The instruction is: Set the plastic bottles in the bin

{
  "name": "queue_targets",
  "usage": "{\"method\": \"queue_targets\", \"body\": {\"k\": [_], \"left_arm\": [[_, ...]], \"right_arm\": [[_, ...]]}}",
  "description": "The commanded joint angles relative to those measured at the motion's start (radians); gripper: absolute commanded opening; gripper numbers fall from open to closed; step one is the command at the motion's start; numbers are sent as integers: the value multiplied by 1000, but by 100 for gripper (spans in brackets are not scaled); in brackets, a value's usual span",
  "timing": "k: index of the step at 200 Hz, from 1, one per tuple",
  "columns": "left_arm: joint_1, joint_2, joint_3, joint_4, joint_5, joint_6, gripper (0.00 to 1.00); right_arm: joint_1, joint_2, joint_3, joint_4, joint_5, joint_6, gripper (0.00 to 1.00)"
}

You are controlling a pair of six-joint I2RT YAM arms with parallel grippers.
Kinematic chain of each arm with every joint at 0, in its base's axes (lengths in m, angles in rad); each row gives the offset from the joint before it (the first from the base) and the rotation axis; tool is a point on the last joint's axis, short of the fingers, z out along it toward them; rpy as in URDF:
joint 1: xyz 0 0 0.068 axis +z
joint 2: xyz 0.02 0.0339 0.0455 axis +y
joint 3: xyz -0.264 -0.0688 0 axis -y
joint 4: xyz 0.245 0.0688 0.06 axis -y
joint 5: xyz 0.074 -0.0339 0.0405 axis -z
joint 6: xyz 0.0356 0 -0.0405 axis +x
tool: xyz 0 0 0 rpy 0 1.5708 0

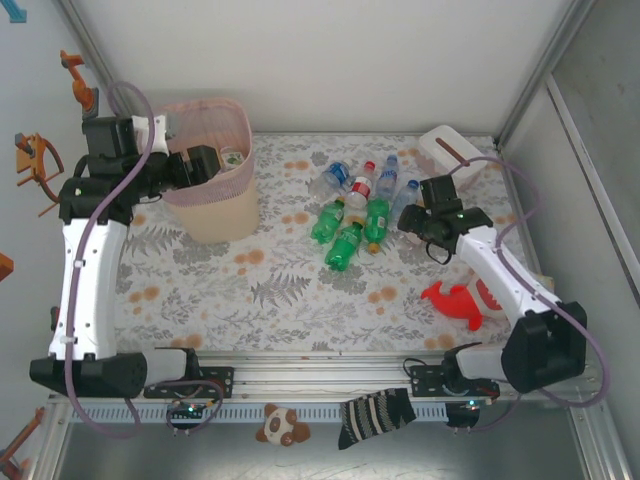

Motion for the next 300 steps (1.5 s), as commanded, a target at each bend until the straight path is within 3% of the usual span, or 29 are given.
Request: {"method": "queue_targets", "body": {"k": [1,37,95,164,241,300], "left_arm": [[-9,-45,-79,179,68,-71,84],[-25,-72,-150,272,104,-116,84],[-49,-60,-160,277,94,-115,84],[-74,-46,-165,282,95,-127,84],[-94,-53,-169,286,83,-140,84],[-120,-49,-176,296,75,-153,84]], "right_arm": [[-23,42,-24,59,-22,64,82],[-47,125,-36,108,-51,92,90],[-59,268,-38,179,-78,117,89],[-79,357,-54,233,-89,123,80],[-107,345,-105,266,-99,110,72],[-116,287,-134,260,-92,97,60]]}}
